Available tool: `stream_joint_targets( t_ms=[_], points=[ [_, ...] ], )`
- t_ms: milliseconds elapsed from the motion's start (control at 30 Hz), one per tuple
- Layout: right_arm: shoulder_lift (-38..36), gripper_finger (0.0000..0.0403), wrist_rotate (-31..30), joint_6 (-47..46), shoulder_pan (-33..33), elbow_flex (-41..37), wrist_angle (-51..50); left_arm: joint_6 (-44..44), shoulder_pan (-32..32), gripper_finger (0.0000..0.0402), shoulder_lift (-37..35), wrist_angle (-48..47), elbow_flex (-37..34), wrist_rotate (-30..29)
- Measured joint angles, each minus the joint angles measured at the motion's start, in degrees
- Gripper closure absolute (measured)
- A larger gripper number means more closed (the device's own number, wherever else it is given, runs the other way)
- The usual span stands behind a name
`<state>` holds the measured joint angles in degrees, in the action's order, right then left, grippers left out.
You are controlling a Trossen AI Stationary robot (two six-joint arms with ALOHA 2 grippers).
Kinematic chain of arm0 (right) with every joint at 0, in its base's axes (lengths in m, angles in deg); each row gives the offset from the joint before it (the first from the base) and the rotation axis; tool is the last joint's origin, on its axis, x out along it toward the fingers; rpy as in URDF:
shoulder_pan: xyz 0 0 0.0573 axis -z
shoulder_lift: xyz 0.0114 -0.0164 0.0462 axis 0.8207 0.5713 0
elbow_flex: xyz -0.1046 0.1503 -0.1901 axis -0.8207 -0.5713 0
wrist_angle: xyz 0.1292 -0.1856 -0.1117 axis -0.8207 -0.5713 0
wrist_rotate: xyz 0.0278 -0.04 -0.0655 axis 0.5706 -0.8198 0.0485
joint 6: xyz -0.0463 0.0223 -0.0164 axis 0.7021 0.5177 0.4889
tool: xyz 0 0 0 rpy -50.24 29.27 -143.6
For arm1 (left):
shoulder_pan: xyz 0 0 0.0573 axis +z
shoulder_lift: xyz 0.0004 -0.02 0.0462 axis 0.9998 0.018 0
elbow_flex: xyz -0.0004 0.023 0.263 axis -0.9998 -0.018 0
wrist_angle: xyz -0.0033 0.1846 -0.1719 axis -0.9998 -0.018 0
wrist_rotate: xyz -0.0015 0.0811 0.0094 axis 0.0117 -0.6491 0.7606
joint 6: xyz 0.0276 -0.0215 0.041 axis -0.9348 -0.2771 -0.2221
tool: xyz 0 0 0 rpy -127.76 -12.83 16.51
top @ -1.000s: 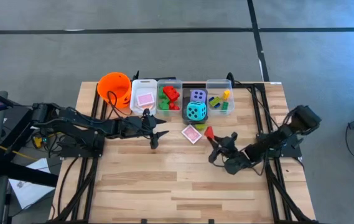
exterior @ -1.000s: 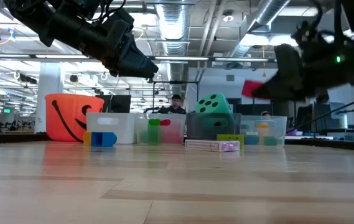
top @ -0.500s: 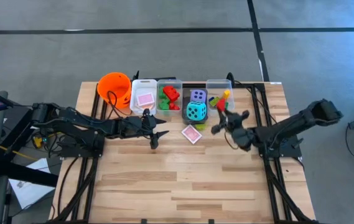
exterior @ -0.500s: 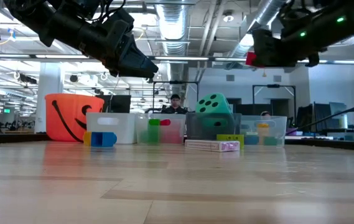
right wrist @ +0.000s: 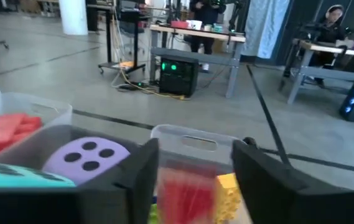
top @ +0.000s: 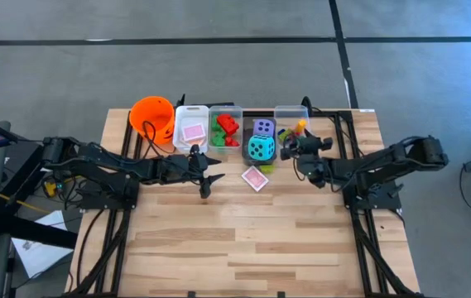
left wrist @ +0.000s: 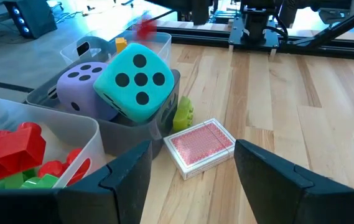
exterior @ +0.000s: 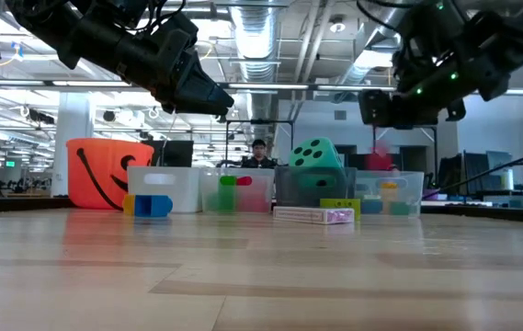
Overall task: Pick & Place Toys
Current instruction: Put the small red game piece into the right transparent bin, then put the small light green game piece into the right transparent bin
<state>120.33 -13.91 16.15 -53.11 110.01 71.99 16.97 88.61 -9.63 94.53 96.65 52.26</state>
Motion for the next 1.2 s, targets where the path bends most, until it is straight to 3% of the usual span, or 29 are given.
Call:
stream_joint_targets(
  t_ms=[100,233,667,800,1000,1200],
  points=[
    [0.9,0.0156,0.4,1.2,0.6,0.0,0.1,0.0,0.0,0.0181,0.0,0.0,0.0,0.0],
    [1.0,0.0119,4.9,1.4,0.0,0.0,0.2,0.0,0.0,0.0181,0.0,0.0,0.0,0.0],
    [1.1,0.0112,24.3,-2.8,-13.7,0.0,-1.2,2.0,0.0,0.0181,0.0,0.0,0.0,0.0],
    [4.2,0.0112,25.1,-6.8,-17.6,0.0,-1.2,3.1,0.0,0.0181,0.0,0.0,0.0,1.5],
    [12.3,0.0112,25.0,-12.4,-19.3,0.0,0.3,3.0,0.0,0.0181,1.9,0.0,0.0,11.8],
    [21.0,0.0112,23.5,-13.2,-16.9,0.0,5.7,2.9,0.5,0.0181,8.0,4.4,0.0,12.2]
  ],
)
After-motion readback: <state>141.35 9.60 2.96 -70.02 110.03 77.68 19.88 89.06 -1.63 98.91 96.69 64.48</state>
